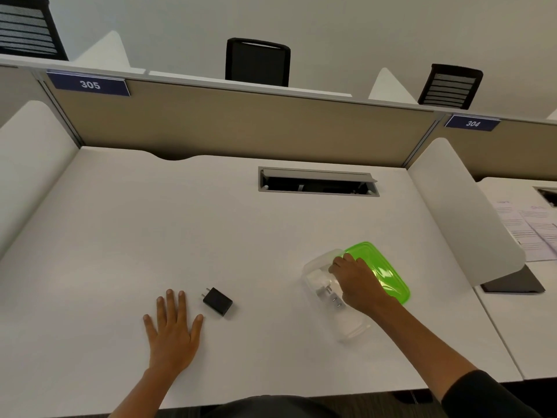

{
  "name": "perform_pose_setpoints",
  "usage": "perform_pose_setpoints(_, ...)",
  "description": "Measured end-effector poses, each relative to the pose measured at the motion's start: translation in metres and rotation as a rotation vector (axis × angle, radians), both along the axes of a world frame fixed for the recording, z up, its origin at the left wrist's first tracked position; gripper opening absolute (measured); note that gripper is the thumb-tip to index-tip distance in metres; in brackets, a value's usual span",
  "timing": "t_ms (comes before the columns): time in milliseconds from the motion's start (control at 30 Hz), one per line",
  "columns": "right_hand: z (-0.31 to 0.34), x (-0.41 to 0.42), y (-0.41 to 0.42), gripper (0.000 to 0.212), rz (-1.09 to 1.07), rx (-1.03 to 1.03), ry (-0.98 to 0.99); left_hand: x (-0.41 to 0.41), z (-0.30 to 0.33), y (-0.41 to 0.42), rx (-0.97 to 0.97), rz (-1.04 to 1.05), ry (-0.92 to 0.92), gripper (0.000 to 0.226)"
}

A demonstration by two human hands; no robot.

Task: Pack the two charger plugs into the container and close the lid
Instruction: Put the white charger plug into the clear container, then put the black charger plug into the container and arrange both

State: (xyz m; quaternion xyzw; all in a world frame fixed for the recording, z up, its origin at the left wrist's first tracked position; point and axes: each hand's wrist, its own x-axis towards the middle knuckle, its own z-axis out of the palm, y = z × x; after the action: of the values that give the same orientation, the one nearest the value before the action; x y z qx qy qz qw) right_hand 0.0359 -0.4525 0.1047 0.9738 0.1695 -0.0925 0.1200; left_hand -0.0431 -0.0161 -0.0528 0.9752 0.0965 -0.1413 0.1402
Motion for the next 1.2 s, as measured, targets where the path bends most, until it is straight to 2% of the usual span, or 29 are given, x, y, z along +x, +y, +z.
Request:
perform_pose_setpoints(167, 0.004, 0.009, 0.06, 0.028, 0.039, 0.379, -0.148, -0.002, 0.003, -0.002, 0.006, 0.005, -0.013, 0.092)
perform_pose_setpoints(233, -0.004, 0.008, 0.091, 0.029, 0.014, 0.46, -0.078, -0.002, 0.004, -0.002, 0.007, 0.002, -0.015, 0.092)
perform_pose_setpoints(367, -0.025, 0.006, 0.148, 0.052, -0.066, 0.535, 0.203, -0.002, 0.004, -0.002, 0.012, -0.004, -0.018, 0.09)
perform_pose_setpoints(467, -0.039, 0.006, 0.185, 0.061, -0.077, 0.547, 0.33, -0.002, 0.005, -0.001, 0.006, -0.005, -0.014, 0.091)
perform_pose_setpoints(600, -0.053, 0.005, 0.225, 0.064, -0.082, 0.516, 0.395, -0.002, 0.007, -0.002, 0.007, -0.005, -0.005, 0.091)
perform_pose_setpoints(900, -0.07, -0.003, 0.267, 0.052, -0.077, 0.451, 0.315, -0.002, 0.006, 0.001, 0.0, -0.017, 0.0, 0.091)
perform_pose_setpoints(1200, -0.064, 0.0, 0.255, 0.034, -0.077, 0.429, 0.255, -0.002, 0.001, 0.004, -0.002, -0.021, -0.013, 0.092)
